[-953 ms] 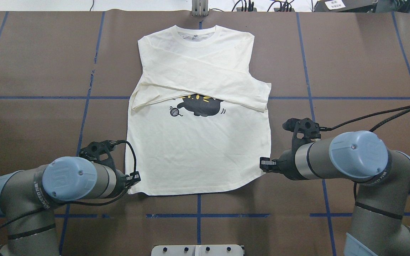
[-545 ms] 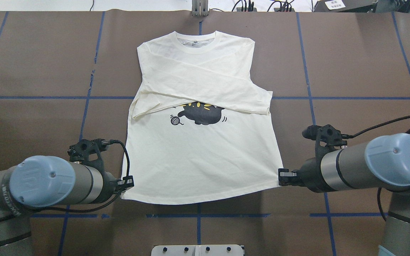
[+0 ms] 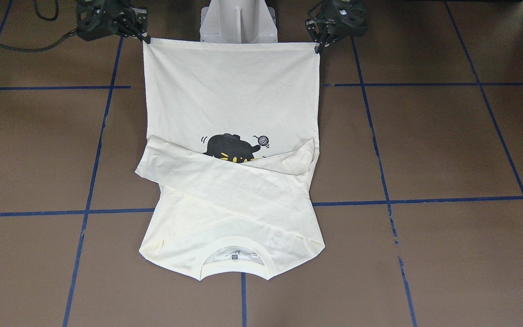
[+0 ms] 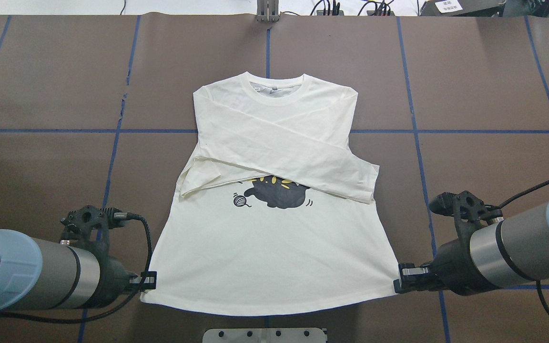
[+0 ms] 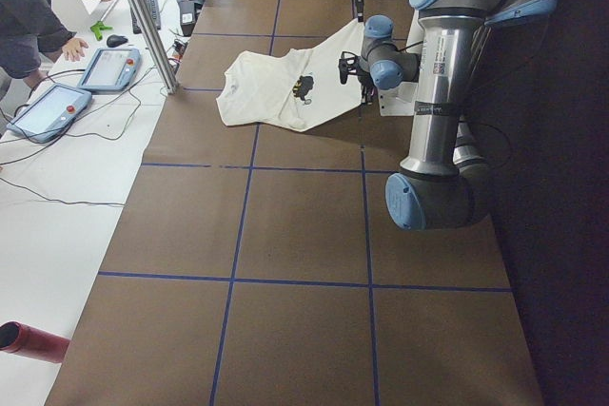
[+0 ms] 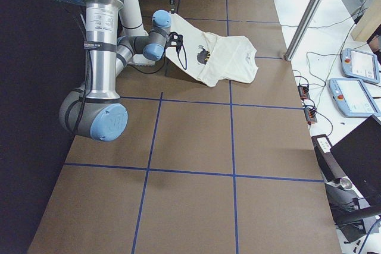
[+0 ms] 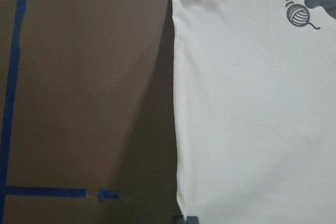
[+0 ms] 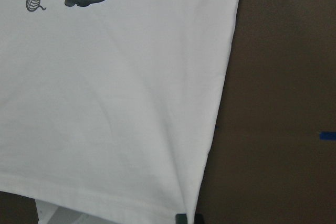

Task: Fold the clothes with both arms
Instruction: 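Lift the hem with both grippers and fold it up toward the collar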

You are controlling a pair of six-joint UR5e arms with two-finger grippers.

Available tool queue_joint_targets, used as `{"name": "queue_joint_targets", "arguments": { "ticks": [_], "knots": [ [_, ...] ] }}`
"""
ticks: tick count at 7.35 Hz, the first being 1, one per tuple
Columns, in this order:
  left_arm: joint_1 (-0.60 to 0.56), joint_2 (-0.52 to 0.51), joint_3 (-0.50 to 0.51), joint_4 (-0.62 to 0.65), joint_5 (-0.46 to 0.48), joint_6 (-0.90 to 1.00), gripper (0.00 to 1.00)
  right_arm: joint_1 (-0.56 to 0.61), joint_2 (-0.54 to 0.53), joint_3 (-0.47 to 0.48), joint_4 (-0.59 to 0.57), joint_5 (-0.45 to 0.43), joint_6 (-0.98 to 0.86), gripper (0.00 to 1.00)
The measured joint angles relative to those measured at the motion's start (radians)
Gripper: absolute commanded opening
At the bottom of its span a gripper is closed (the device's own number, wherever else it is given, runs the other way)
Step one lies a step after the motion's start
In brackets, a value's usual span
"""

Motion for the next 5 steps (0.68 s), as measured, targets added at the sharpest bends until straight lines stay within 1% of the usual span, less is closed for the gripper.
{"name": "queue_joint_targets", "arguments": {
  "ticks": [1, 2, 3, 4, 5],
  "knots": [
    [0.004, -0.018, -0.001, 0.004, -0.023, 0.003, 0.0, 0.011, 0.035, -0.032, 0.002, 0.011, -0.002, 0.0],
    [-0.005, -0.037, 0.003, 0.005, -0.034, 0.013, 0.0, 0.047, 0.091, -0.082, 0.003, 0.014, -0.006, 0.0],
    [-0.043, -0.048, 0.007, 0.005, -0.04, 0.042, 0.0, 0.105, 0.148, -0.134, 0.004, 0.014, -0.018, 0.0],
    [-0.108, -0.062, 0.029, 0.003, -0.054, 0.075, 0.0, 0.17, 0.195, -0.181, 0.004, 0.015, -0.039, 0.0],
    [-0.191, -0.101, 0.09, 0.001, -0.08, 0.102, 0.0, 0.243, 0.241, -0.239, 0.003, 0.016, -0.064, 0.0]
  ]
}}
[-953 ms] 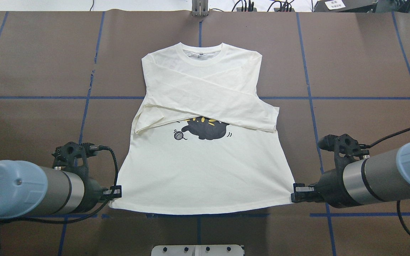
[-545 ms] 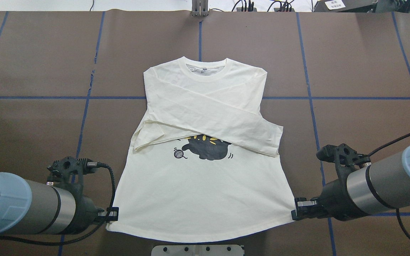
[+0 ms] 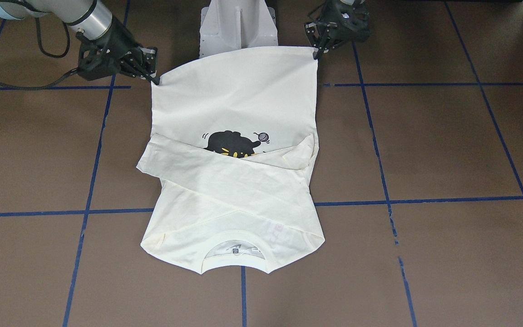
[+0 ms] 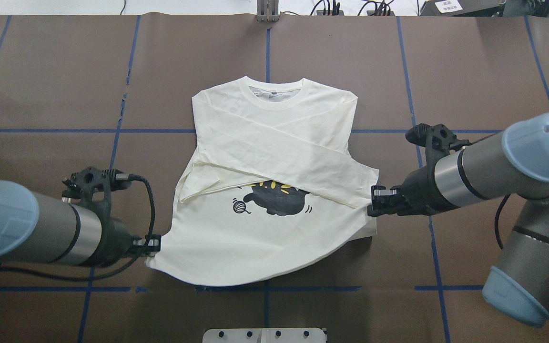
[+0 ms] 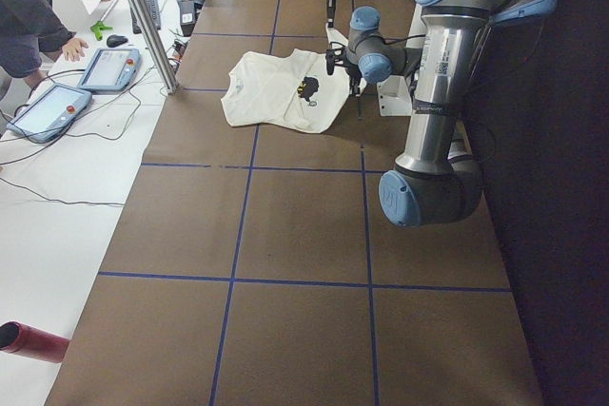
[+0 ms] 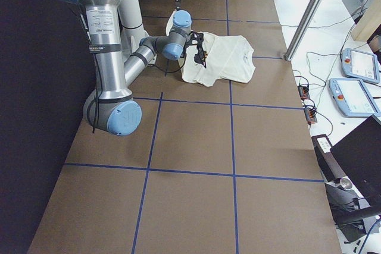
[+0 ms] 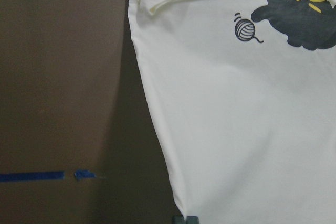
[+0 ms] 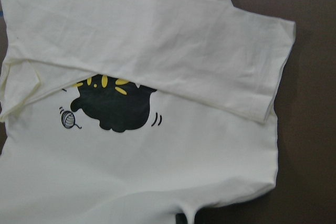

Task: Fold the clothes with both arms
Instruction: 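Lift the hem with both grippers and fold it up toward the collar, then lay the hem at the collar and open both grippers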

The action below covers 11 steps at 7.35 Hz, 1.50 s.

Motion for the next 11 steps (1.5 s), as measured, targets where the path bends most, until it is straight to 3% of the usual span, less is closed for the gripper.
{"name": "queue_joint_targets", "arguments": {
  "ticks": [4, 8, 11],
  "knots": [
    [-0.305, -0.24, 0.408, -0.087, -0.076, 0.088, 0.0, 0.18, 0.228, -0.309, -0.002, 0.002, -0.017, 0.0],
    [-0.388, -0.381, 0.871, -0.456, -0.097, 0.096, 0.0, 0.249, 0.448, -0.664, 0.002, -0.001, -0.018, 0.0],
    [-0.398, -0.416, 0.978, -0.523, -0.093, 0.084, 0.0, 0.267, 0.499, -0.845, 0.116, -0.006, -0.018, 0.0]
  ]
}}
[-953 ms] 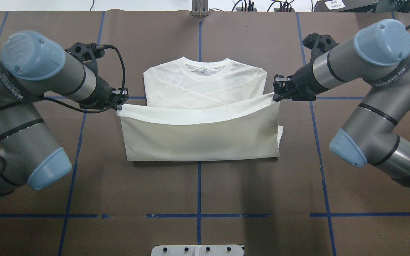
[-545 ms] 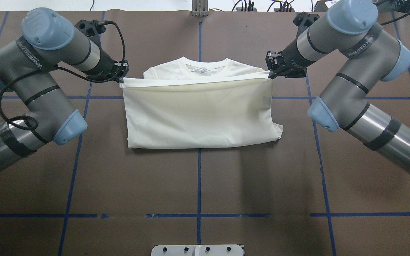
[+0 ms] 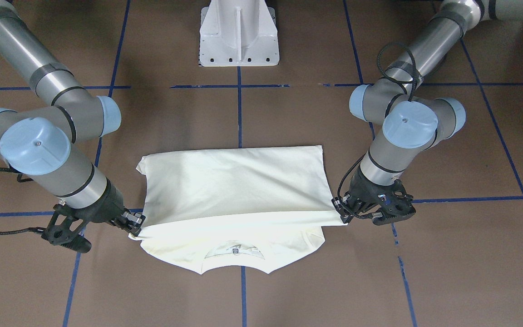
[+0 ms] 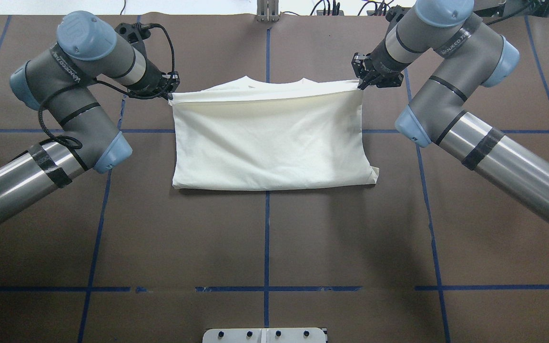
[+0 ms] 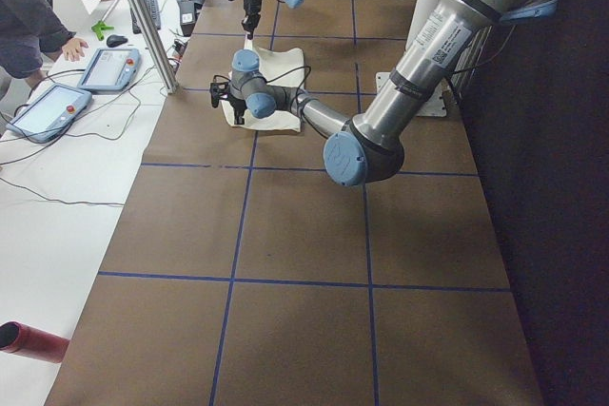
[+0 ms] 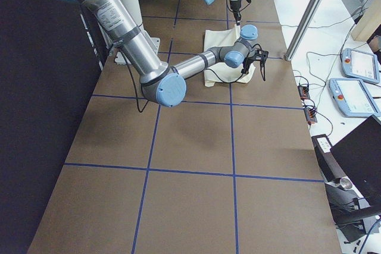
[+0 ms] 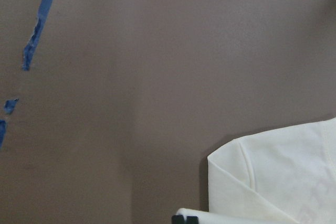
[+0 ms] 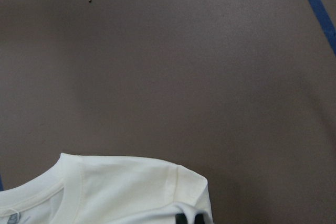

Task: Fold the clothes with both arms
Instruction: 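Lay the hem at the collar and open both grippers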

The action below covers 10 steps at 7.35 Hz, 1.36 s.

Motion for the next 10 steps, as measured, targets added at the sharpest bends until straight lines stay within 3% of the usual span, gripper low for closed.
{"name": "queue_joint_targets", "arguments": {
  "ticks": [3, 5, 6, 7, 8, 10],
  "knots": [
    [-0.001, -0.024, 0.024, -0.004, 0.02, -0.041, 0.0, 0.004, 0.015, -0.026, 0.024, 0.0, 0.001, 0.0],
    [0.0, -0.075, 0.094, -0.012, 0.031, -0.074, 0.0, 0.004, 0.019, -0.029, 0.025, -0.001, 0.0, 0.0],
    [0.002, -0.088, 0.115, -0.018, 0.037, -0.082, 0.17, 0.002, 0.021, -0.029, 0.026, -0.002, 0.0, 0.17],
    [0.003, -0.093, 0.122, -0.021, 0.04, -0.085, 0.91, 0.0, 0.022, -0.03, 0.026, -0.002, 0.0, 0.99],
    [0.004, -0.096, 0.123, -0.021, 0.04, -0.086, 1.0, -0.002, 0.021, -0.032, 0.026, -0.002, 0.0, 1.0],
    [0.004, -0.097, 0.111, -0.019, 0.04, -0.086, 1.0, -0.01, 0.013, -0.025, 0.031, 0.001, 0.0, 1.0]
  ]
}}
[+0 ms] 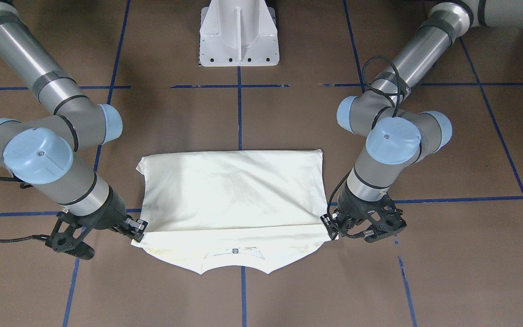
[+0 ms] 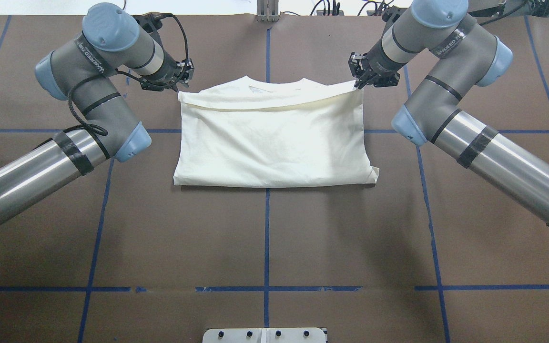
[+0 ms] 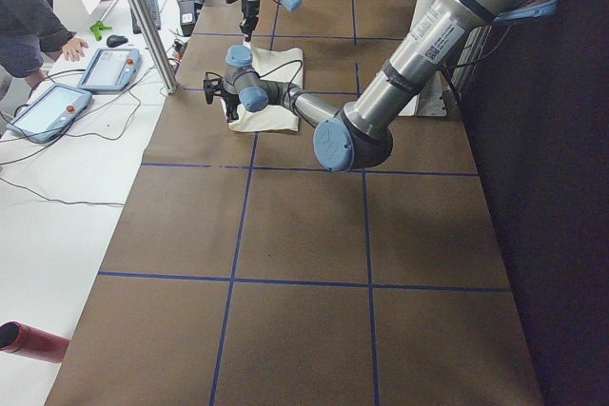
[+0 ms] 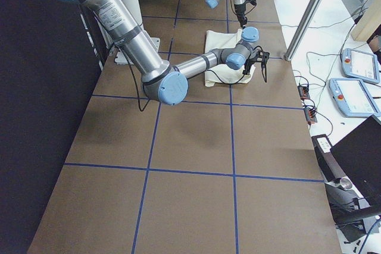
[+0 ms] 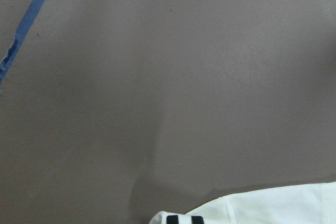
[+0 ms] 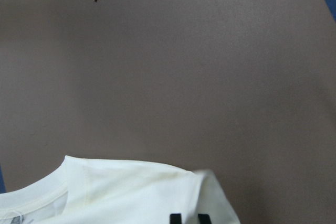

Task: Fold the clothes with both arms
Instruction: 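Lay the hem at the collar and open both grippers, then move the right gripper down to the folded bundle's near corner and grasp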

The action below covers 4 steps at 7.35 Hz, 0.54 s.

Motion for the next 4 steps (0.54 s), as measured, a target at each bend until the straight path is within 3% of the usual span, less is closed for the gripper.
{"name": "queue_joint_targets", "arguments": {
  "ticks": [2, 4],
  "knots": [
    [-0.001, 0.007, -0.041, 0.008, -0.001, -0.002, 1.0, -0.054, -0.076, 0.105, 0.026, -0.006, 0.013, 1.0],
    [-0.001, 0.011, -0.091, 0.03, -0.002, -0.005, 1.0, -0.158, -0.245, 0.307, 0.032, -0.06, 0.045, 1.0]
  ]
}}
